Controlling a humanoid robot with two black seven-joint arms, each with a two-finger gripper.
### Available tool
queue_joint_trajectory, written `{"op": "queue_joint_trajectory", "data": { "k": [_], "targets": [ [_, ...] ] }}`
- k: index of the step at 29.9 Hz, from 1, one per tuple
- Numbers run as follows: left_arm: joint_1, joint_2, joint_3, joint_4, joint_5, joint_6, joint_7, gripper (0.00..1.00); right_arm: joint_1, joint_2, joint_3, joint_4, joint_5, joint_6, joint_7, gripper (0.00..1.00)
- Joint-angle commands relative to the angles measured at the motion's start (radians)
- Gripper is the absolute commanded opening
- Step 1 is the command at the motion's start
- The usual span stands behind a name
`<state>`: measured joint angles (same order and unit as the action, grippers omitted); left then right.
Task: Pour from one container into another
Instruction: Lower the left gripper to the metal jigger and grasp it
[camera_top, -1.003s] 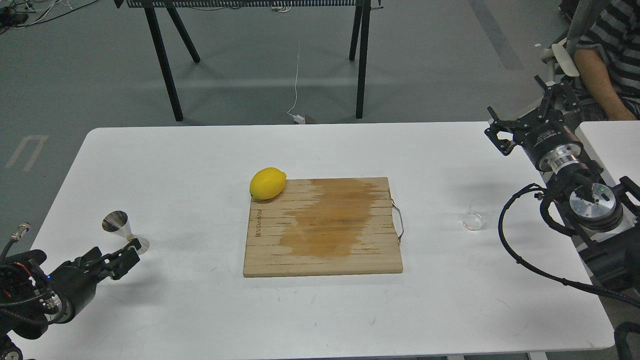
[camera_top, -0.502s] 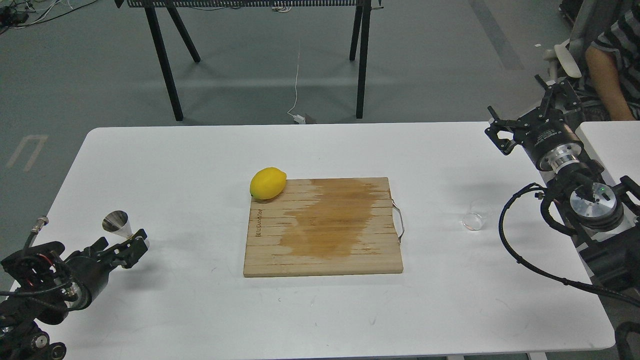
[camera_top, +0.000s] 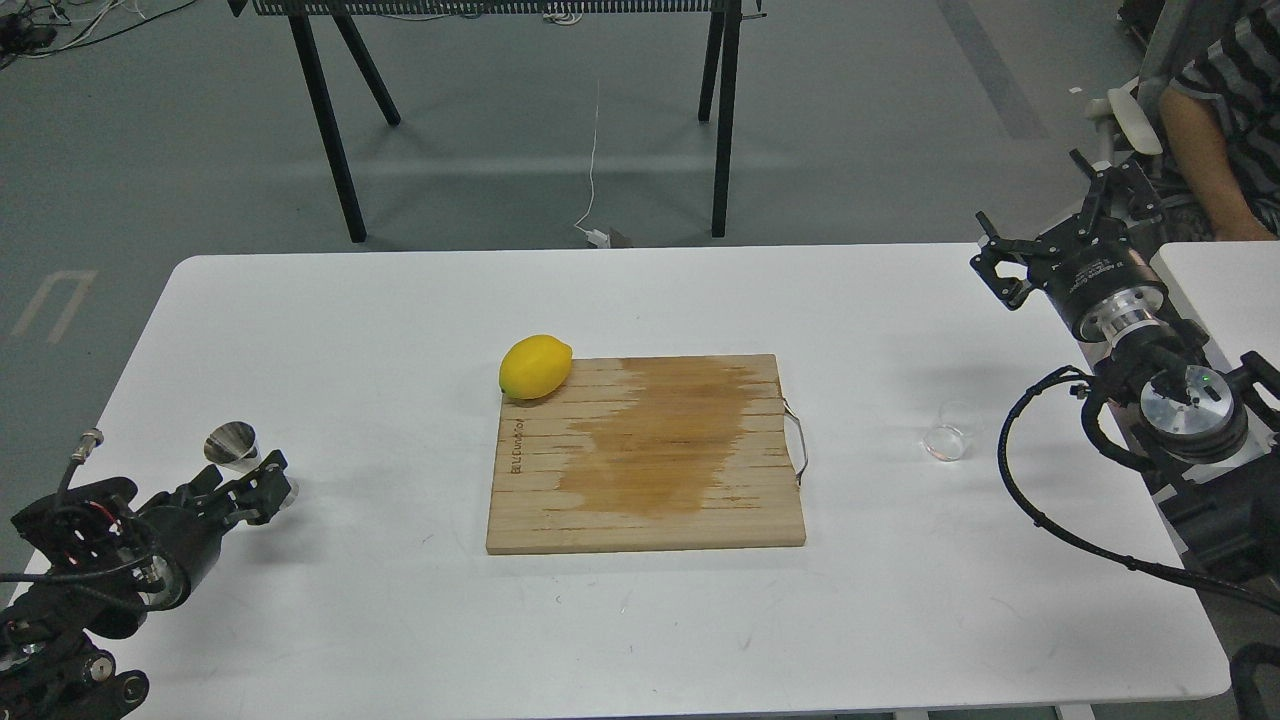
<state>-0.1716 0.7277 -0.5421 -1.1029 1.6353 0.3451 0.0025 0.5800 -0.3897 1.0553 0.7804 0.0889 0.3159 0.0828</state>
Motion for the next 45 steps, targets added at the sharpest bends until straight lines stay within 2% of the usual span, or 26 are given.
{"op": "queue_joint_trajectory", "data": {
  "k": [1,4,5,8,10,11,12,14,28,45],
  "targets": [
    [-0.002,-0.011,-0.001,0.023,0.023,-0.001,-0.001,0.65,0.000,-0.001,0.000,-0.001,0.000,0.000,0.000,0.99],
    [-0.003,-0.022,-0.001,0.029,0.029,-0.001,-0.002,0.63,0.000,-0.001,0.000,0.000,0.000,0.000,0.000,0.99],
    [-0.003,-0.024,-0.001,0.029,0.029,-0.001,-0.002,0.59,0.000,-0.001,0.000,0.000,0.000,0.000,0.000,0.99],
    [-0.006,-0.024,-0.001,0.029,0.029,-0.001,-0.001,0.34,0.000,0.000,0.000,0.000,0.000,0.000,0.000,0.99],
    [-0.008,-0.024,0.001,0.029,0.031,-0.003,-0.002,0.26,0.000,-0.001,0.000,0.000,0.000,0.000,0.000,0.99],
    [-0.008,-0.024,0.001,0.029,0.029,-0.005,-0.002,0.13,0.000,0.000,0.000,0.000,0.000,0.000,0.000,0.99],
    [-0.008,-0.024,0.001,0.029,0.031,-0.005,-0.002,0.06,0.000,-0.001,0.000,0.000,0.000,0.000,0.000,0.99],
    [-0.008,-0.024,0.001,0.028,0.031,-0.006,-0.004,0.00,0.001,-0.001,0.000,0.000,0.000,0.000,0.000,0.99],
    [-0.013,-0.021,-0.001,0.005,0.044,0.006,-0.006,0.00,0.008,0.000,0.000,0.005,0.000,-0.005,0.000,0.99],
    [-0.085,0.147,-0.018,-0.225,0.210,0.080,0.001,0.00,0.012,-0.023,-0.001,0.002,0.000,-0.006,-0.003,0.99]
  ]
}}
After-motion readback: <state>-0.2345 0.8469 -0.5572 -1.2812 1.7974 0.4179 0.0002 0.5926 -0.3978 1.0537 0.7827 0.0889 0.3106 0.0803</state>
